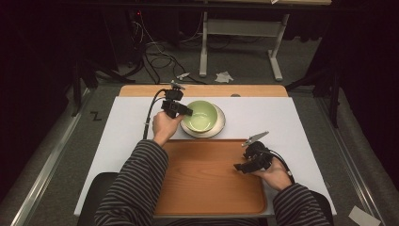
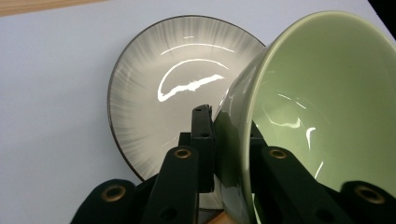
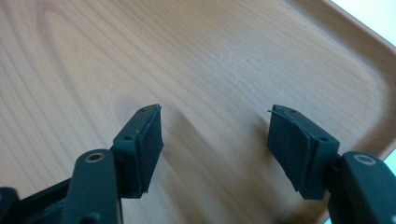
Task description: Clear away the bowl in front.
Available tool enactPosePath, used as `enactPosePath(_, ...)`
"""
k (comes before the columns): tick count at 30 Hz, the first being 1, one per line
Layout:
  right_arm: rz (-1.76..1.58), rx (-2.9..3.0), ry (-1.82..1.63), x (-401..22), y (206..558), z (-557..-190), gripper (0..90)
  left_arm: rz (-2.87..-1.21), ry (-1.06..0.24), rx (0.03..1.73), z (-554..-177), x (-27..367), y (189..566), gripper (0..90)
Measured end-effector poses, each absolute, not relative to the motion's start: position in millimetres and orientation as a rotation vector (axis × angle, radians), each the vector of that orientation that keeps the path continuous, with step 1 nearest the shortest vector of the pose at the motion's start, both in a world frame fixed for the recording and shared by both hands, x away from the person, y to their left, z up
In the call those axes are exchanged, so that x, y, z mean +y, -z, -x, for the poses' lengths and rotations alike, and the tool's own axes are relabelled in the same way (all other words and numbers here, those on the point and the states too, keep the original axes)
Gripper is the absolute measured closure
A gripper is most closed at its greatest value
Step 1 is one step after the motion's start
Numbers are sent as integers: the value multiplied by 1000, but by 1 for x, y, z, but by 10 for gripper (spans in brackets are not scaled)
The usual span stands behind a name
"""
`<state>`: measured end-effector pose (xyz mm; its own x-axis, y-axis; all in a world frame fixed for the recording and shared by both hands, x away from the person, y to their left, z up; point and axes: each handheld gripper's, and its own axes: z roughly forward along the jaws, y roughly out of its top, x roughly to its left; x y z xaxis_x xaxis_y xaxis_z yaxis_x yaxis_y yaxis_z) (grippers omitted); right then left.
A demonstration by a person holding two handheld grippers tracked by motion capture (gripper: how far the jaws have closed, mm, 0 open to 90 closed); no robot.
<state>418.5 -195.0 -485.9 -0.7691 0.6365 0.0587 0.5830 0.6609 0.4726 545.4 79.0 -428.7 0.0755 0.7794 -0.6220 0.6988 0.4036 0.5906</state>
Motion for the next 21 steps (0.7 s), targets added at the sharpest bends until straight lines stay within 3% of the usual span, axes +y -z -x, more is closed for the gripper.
enactPosePath(21, -1025, 2760, -725, -195, 486, -418, 370, -1380, -72, 1552, -521, 79, 408, 828)
